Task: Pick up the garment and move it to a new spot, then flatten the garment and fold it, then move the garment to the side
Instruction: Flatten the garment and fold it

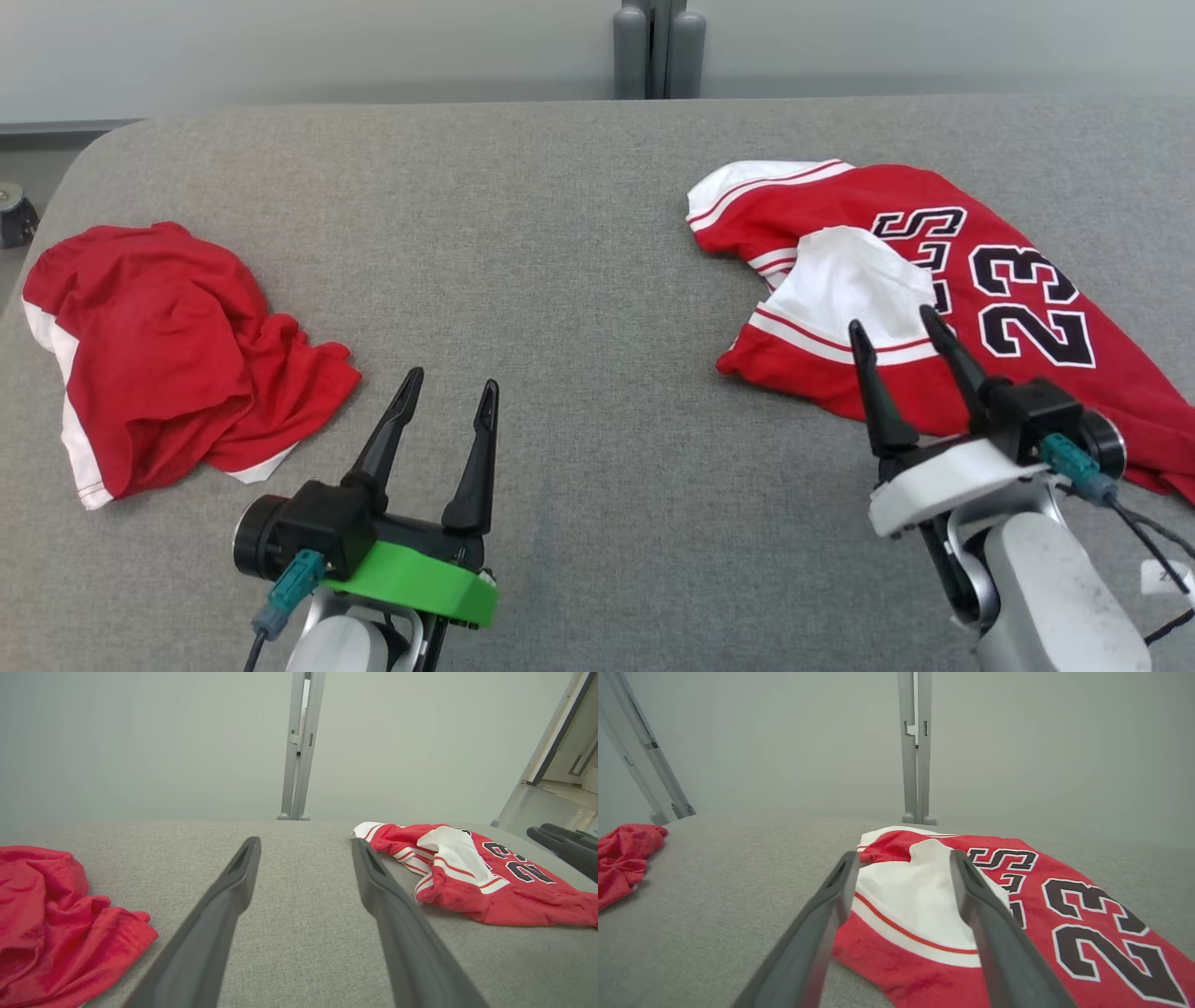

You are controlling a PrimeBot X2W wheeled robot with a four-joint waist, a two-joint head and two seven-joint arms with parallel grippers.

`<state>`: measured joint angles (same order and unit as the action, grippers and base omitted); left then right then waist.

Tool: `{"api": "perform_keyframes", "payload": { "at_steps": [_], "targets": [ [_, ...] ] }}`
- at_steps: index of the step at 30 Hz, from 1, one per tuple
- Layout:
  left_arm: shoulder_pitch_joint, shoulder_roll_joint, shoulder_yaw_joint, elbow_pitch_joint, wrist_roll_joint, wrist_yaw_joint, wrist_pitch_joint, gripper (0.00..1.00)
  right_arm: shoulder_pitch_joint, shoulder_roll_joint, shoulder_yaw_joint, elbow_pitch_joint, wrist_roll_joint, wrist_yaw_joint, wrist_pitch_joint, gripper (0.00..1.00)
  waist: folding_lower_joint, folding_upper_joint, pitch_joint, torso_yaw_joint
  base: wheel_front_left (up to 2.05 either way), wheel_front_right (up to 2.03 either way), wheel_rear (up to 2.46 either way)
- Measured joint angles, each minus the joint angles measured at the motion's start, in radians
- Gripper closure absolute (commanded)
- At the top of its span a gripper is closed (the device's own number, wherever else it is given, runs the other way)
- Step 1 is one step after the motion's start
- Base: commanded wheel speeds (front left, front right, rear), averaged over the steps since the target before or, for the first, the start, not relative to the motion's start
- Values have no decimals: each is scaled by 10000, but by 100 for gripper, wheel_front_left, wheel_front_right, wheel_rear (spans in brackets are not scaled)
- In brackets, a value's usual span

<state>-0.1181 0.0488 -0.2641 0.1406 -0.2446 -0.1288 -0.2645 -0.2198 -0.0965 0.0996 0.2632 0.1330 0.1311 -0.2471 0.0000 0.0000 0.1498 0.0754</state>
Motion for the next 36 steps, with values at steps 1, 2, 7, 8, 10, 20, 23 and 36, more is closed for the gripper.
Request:
{"api": "perform_keyframes", "payload": {
  "at_steps": [1,2,7,8,10,20,23,36],
  "targets": [
    [-10,0,-21,10,0,0,-2,0,-181,-82,-77,157,-52,0,54,0,0,0,43,52,0,0,0],
    [-28,0,-52,23,-10,0,0,0,-433,-144,-163,326,-44,0,102,0,0,0,98,114,0,0,0],
    [-255,0,-176,36,-61,0,0,0,-1699,-662,-190,1183,21,0,562,0,0,0,442,384,0,0,0],
    [-317,0,-226,40,-79,0,-2,0,-1966,-823,-173,1430,38,0,717,0,0,0,537,437,0,0,0],
    [-496,0,-353,65,-88,0,0,0,-2498,-1156,-151,1960,33,0,938,0,0,0,728,565,0,0,0],
    [-767,0,-523,150,-194,0,0,0,-3731,-1948,577,3745,888,-2,1657,0,0,0,1298,1215,0,0,0],
    [-770,0,-518,159,-253,0,0,0,-3854,-2042,940,3990,1256,-2,1764,100,0,0,1360,1312,0,0,0],
    [-775,0,-516,219,-391,0,0,0,-5208,-2157,1941,3530,1937,-2,562,100,0,0,1107,1259,0,0,0]
  ]
}}
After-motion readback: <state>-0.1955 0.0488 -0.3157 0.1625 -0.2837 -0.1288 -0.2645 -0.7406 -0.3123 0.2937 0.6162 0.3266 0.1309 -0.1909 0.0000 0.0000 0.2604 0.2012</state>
